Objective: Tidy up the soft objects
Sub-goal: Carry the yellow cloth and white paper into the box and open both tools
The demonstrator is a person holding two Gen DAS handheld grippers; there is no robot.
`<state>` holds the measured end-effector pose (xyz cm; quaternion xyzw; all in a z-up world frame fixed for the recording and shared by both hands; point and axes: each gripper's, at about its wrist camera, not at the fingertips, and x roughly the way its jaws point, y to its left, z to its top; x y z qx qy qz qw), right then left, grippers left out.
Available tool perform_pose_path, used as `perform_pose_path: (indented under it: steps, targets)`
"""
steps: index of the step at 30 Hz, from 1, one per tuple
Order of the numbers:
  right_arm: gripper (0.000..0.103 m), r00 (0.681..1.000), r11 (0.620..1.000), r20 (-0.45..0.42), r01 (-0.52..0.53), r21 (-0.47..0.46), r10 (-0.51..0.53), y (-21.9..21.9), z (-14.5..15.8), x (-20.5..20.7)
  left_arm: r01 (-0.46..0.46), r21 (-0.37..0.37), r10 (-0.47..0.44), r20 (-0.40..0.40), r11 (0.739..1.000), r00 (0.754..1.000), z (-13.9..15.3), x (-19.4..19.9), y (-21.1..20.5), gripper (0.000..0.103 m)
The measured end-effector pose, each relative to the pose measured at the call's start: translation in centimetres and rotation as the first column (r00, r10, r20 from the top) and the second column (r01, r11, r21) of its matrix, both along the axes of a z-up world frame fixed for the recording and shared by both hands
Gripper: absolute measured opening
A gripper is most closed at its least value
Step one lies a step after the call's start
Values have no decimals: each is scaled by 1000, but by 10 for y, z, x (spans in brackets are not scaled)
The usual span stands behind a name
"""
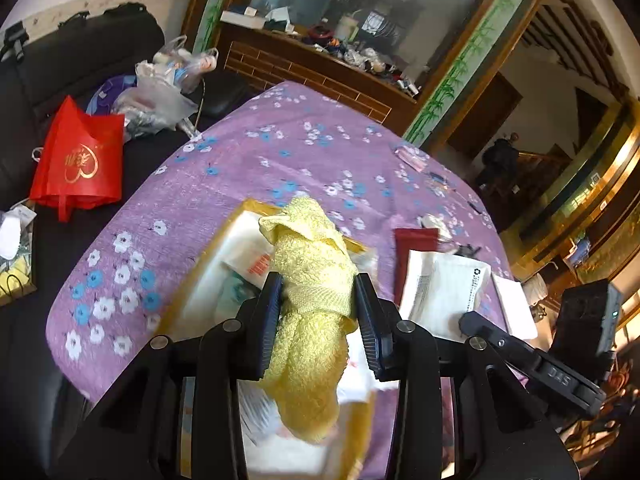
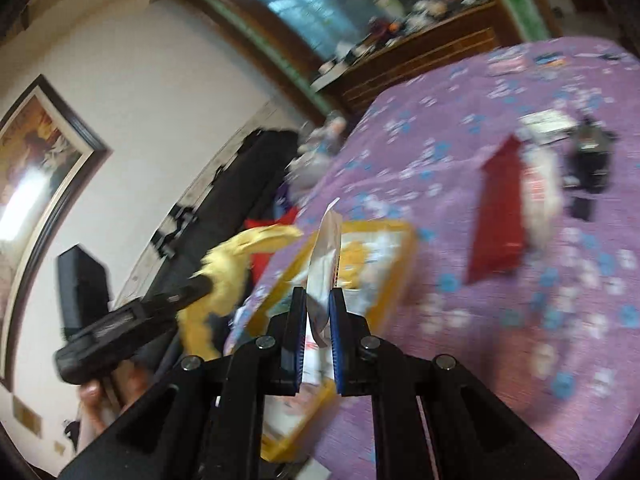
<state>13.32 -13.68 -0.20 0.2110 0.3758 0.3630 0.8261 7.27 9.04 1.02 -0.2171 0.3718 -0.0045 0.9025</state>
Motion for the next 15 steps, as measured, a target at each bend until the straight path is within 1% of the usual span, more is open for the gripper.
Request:
perform_pose_path:
  steps: [1, 4, 7, 8, 10, 12, 15]
  targets:
    - [9, 1000, 1000, -3, -18, -7, 18, 11, -1, 6, 1, -5, -1, 2, 1000, 1000, -4, 4, 7, 36]
    - [9, 999, 999, -34, -37, -27, 36, 33, -7, 23, -5, -22, 4, -35, 1000, 999, -21, 23, 19, 36]
    - [9, 991, 998, -125, -46, -36, 41, 52, -23, 47, 5, -24, -7, -72, 1000, 997, -40, 43, 24, 36]
    - [9, 987, 998, -151, -52, -33, 47, 56, -30, 56, -5, -25, 3, -84, 1000, 996, -47, 48, 26, 36]
    - [9, 981, 997, -187, -55, -59, 43, 63, -41, 67, -10, -9, 9, -113, 1000, 994, -57, 56, 27, 36]
    - [9, 974, 995, -221, -60, -77, 41, 68, -51, 74, -9, -24, 6, -149, 1000, 989, -65, 62, 28, 36]
    - [11, 963, 992, -268, -67, -104, 37, 73, -64, 78, 29, -34, -34, -176, 999, 984, -72, 65, 24, 38]
